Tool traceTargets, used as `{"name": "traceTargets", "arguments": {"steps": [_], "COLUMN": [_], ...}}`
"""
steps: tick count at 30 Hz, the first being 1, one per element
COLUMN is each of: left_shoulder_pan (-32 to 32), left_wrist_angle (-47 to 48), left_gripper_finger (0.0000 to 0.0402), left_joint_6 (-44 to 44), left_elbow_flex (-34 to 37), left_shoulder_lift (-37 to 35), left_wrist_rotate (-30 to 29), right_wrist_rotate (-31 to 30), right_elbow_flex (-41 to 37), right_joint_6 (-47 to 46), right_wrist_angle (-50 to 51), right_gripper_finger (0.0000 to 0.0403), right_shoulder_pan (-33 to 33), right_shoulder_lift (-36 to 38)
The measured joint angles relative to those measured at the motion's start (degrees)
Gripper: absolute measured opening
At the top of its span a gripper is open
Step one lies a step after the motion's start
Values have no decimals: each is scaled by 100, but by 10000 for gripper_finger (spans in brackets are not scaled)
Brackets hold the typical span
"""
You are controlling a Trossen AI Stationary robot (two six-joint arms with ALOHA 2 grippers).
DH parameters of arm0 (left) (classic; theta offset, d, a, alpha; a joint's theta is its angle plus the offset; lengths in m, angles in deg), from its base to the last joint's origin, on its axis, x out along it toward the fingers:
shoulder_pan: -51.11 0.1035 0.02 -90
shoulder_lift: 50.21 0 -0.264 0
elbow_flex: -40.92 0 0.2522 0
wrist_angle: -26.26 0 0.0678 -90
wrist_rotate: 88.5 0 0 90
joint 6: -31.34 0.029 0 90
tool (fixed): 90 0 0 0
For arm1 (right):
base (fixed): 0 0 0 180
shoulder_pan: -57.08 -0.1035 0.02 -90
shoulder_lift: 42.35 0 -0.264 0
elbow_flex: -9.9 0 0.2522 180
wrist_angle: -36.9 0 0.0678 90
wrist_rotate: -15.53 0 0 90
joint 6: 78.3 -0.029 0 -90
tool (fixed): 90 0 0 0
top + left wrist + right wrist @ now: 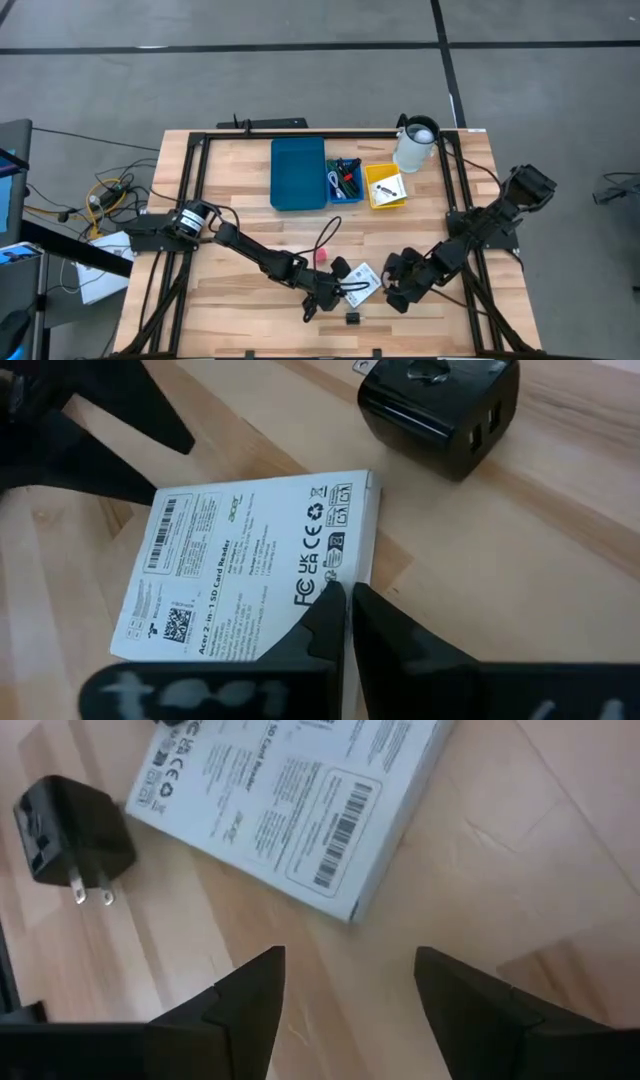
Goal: Pick and place items into bin
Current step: Put the card reader box into the yellow basket
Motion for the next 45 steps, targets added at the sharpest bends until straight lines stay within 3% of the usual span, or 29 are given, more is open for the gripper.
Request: {"name": "traceTargets", "arguments": {"steps": [25,45], "left_shoulder_pan": [-380,-649], "left_wrist_angle": [0,26], "left_gripper_finger": [0,0], "left_joint_6": [-1100,-1200], "left_elbow_flex": [0,2], "left_shoulder_lift": [0,22], "left_wrist_rotate": [101,-819], "right_wrist_rotate": [126,-57], "right_elbow_flex": [15,13], "right_joint_6": [487,824], "right_wrist_angle": [-363,-332], "right_gripper_finger": [221,221], "right_shoulder_pan": [219,548], "right_shoulder_lift": [-169,-167]}}
